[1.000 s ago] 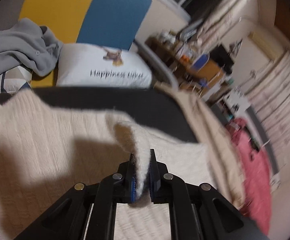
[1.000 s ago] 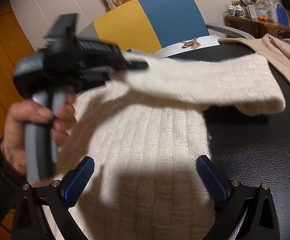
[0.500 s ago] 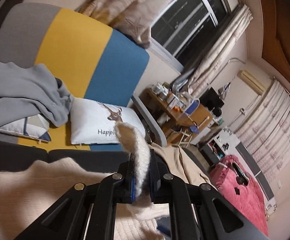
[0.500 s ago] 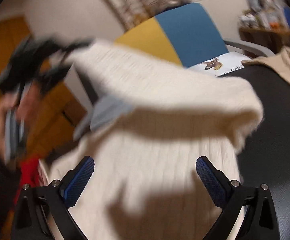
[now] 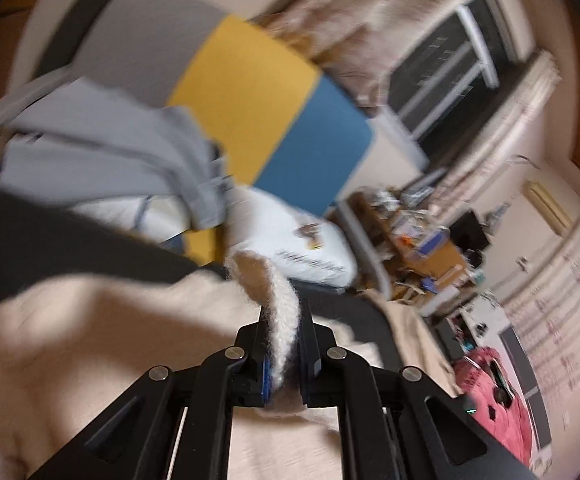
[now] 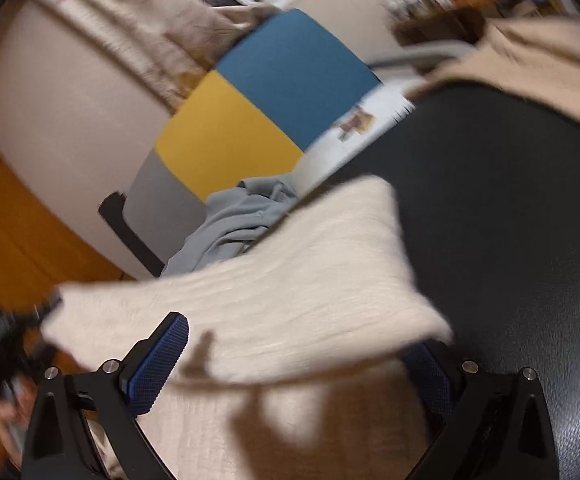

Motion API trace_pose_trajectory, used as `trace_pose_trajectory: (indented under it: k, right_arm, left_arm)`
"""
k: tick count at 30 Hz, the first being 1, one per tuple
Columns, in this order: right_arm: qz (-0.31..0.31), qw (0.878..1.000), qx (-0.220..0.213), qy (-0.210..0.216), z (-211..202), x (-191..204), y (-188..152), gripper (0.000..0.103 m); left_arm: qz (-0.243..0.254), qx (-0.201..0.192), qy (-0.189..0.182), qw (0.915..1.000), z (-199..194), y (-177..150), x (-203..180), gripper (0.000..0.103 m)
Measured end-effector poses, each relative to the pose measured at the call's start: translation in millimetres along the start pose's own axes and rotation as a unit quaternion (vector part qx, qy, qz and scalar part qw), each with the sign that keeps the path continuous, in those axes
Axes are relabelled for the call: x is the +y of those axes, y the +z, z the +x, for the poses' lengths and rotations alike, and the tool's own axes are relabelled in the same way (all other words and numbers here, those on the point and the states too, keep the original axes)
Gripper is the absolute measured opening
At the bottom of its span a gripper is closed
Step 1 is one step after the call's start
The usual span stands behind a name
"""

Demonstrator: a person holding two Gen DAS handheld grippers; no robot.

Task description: Fold clothes

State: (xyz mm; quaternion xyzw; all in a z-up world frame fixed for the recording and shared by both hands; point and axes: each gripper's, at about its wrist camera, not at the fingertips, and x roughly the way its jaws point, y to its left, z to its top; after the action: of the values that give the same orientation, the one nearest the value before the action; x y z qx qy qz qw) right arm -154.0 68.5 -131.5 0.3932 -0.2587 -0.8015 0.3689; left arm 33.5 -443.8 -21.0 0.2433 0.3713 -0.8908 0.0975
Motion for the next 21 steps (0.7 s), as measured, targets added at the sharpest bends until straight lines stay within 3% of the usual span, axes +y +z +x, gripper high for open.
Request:
trace_pose_trajectory:
  k: [4, 7, 13, 18, 21]
  right_arm:
    - [0.001, 1.000, 0.016, 0.027, 0.0, 6.1, 2.8, 0.103]
    - [-0.005, 1.000, 0.021, 0.023, 4.7, 7.2, -0.4, 0.103]
    - [-0.006, 1.000, 0.023, 0.014, 7.8, 4.5, -0.8, 0.103]
    - [-0.030, 0.999, 0.029, -0.006, 7.2, 11.3, -1.5, 0.103]
    - [-0.047, 0.998, 0.038, -0.019, 9.2, 9.6, -10.3, 0.103]
  left_arm:
    - [-0.034, 0.027, 0.056, 0.9975, 9.6, -23.7, 52.2, 0.008]
    - [-0.053, 0.043, 0.083, 0.9942, 14.9, -45.2, 78.7, 0.008]
    - [-0.051, 0.060, 0.124, 0.9891, 18.4, -76.9, 99.2, 0.008]
    - [-0.037, 0.040, 0.143, 0.9882, 9.0, -78.7, 91.0, 0.008]
    - [-0.038, 0.053, 0.101, 0.9928, 9.7, -80.3, 89.3, 0.009]
